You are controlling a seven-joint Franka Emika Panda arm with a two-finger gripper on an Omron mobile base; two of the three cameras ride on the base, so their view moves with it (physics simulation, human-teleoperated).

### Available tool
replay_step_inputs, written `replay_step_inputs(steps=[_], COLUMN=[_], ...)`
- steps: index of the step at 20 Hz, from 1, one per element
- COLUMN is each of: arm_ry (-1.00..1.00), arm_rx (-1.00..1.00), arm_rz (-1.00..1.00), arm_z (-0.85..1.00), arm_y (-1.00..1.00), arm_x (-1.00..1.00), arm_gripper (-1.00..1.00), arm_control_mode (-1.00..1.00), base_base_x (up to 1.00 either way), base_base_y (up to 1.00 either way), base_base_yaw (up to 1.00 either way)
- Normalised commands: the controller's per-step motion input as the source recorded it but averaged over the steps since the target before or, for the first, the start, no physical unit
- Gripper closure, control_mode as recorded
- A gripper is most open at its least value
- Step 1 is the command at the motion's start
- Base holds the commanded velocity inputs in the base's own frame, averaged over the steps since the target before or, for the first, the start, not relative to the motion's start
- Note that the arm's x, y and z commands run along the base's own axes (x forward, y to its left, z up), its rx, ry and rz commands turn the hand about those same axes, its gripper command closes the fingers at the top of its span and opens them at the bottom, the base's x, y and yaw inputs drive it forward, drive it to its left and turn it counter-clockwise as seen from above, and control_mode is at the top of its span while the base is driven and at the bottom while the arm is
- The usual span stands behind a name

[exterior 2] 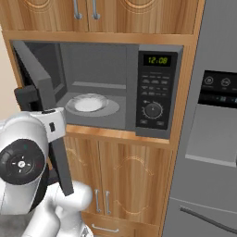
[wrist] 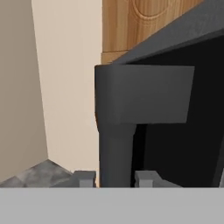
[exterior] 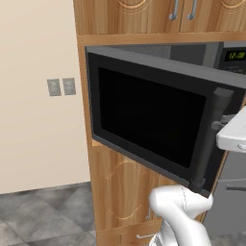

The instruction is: Pick the eggplant from the counter and place it in the microwave. Then turn on the microwave.

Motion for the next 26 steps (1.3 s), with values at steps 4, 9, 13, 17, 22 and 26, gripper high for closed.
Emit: replay_step_inputs(steps=[4, 9, 13, 17, 22, 26], arm_ry=[-0.07, -0.05, -0.01, 0.0, 0.0, -0.03], arm_rx=[-0.01, -0.01, 0.0, 0.0, 0.0, 0.0], arm_rz=[0.0, 0.0, 0.0, 0.0, 0.0, 0.06], arm_z=[0.0, 0.0, 0.0, 0.0, 0.0, 0.0], arm_y=[0.38, 0.38, 0.35, 0.3, 0.19, -0.29], arm_x=[-0.38, -0.34, -0.29, -0.27, -0.22, -0.39], arm_gripper=[1.0, 1.0, 1.0, 1.0, 1.0, 1.0], arm_control_mode=[-1.0, -1.0, -1.0, -1.0, -1.0, -1.0], base_base_x=[0.0, 0.0, 0.0, 0.0, 0.0, 0.0], base_base_y=[0.0, 0.0, 0.0, 0.0, 0.0, 0.0], base_base_yaw=[0.0, 0.0, 0.0, 0.0, 0.0, 0.0])
